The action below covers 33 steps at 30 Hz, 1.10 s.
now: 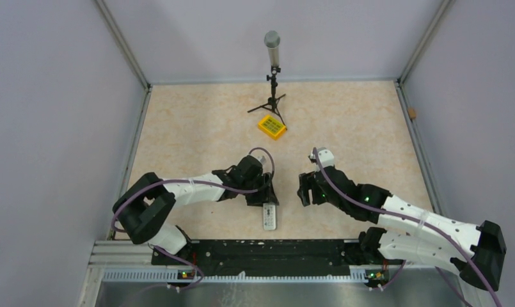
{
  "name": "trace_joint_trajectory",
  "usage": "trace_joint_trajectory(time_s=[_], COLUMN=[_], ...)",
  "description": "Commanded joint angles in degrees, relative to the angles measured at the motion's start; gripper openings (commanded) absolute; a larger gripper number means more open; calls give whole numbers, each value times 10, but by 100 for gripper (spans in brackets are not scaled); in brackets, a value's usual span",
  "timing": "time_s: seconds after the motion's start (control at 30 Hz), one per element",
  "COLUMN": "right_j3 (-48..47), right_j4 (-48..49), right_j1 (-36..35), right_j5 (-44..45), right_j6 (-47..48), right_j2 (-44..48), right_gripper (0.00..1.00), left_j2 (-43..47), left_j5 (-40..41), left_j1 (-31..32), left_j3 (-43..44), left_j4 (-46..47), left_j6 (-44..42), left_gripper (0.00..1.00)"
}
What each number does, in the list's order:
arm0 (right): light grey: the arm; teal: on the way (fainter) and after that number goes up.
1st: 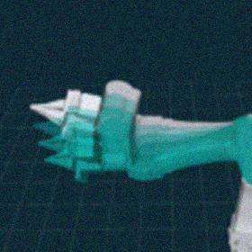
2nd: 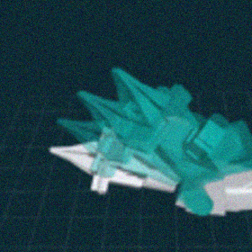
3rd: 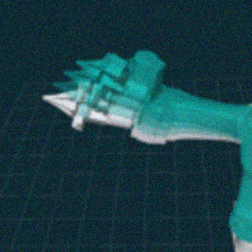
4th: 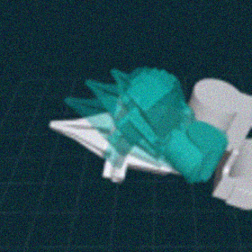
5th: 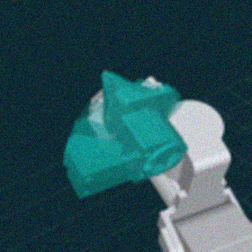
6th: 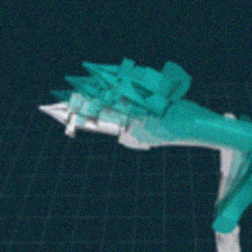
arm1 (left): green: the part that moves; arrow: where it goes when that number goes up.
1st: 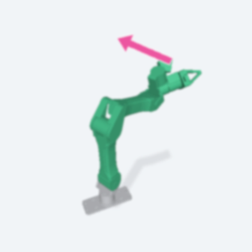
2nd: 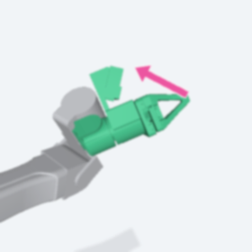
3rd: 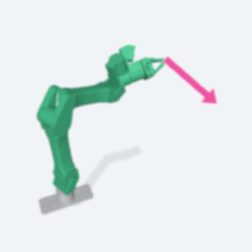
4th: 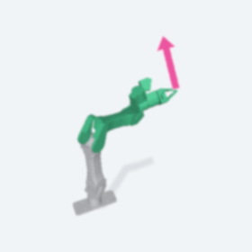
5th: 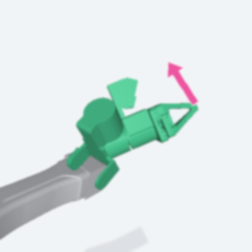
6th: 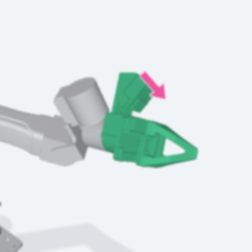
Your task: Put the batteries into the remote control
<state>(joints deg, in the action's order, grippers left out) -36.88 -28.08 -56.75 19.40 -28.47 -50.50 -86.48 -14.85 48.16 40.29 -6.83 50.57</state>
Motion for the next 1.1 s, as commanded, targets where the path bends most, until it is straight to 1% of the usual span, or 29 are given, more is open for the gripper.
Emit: trace_joint_trajectory(time_s=[0.0, 0.1, 0.13, 0.17, 0.2, 0.4, 0.73, 0.83, 1.07], right_j3=[-7, -3, -3, -3, -3, -11, -31, -37, -69], right_j4=[-5, -4, -3, -1, -1, -3, -2, 0, -13], right_j1=[6, 5, 6, 6, 6, 6, 6, 6, 6], right_j5=[-5, -12, -14, -16, -18, -20, -1, 11, 48], right_j6=[1, -1, -1, -1, -1, 0, -9, -11, -23], right_j2=[23, 31, 34, 35, 37, 37, 25, 21, 23], right_gripper=[68, 68, 68, 68, 68, 68, 68, 68, 69], left_j2=[0, 8, 12, 15, 19, 70, 192, 236, 332], left_j5=[17, 24, 26, 27, 28, 42, 73, 95, 182], left_j1=[4, 4, 4, 4, 4, 4, 4, 4, 4], left_j3=[22, 17, 16, 15, 15, 4, 0, 3, 30], left_j4=[28, 28, 29, 28, 26, 17, -45, -69, -151], left_j6=[-2, -6, -6, -9, -10, -18, -63, -84, -151], left_gripper=[57, 63, 84, 97, 98, 99, 99, 99, 99])
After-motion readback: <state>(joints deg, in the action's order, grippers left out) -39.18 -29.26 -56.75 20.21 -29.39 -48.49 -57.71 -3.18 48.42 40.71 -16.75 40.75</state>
